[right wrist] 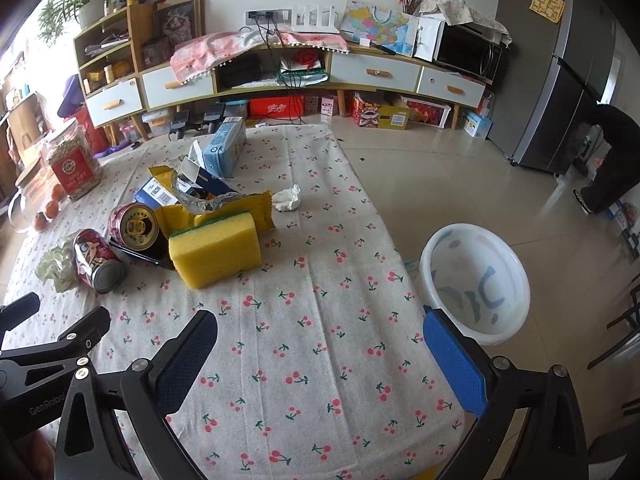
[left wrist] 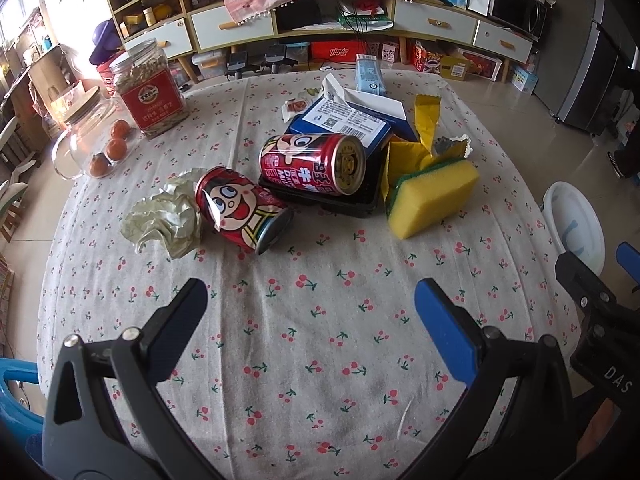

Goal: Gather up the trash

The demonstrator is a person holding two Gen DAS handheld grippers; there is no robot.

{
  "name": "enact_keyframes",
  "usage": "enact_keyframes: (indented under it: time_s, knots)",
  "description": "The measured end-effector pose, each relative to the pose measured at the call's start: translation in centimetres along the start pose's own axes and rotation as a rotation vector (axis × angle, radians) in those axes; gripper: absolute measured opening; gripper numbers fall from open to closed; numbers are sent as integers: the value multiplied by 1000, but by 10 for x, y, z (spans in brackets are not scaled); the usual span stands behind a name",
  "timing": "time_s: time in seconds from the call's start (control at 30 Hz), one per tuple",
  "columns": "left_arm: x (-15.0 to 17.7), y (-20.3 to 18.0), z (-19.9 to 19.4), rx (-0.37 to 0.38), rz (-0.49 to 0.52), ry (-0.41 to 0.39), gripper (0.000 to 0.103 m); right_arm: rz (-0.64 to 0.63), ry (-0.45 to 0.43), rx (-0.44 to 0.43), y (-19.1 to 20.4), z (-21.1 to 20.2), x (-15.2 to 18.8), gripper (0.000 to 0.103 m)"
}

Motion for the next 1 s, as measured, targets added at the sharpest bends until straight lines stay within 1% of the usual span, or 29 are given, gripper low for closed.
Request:
enact_keyframes:
  time_s: [0.2,1.0]
  knots:
    - [0,0,1,0,-1,2,103,-5,1,-13,1,0,0,103]
    - [2,-1,4,18,-4,9,103,-11,2,-13,2,1,1,103]
Point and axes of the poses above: each gripper's, at about its wrist camera, not at the fingertips, and z roughly the way its jaws point, y to its left, x to its underside, the point moved 3 cm from there along z, roughly the way its jaws point, and after that the axes turned 14 degrees about z, right-handed, at the moved point
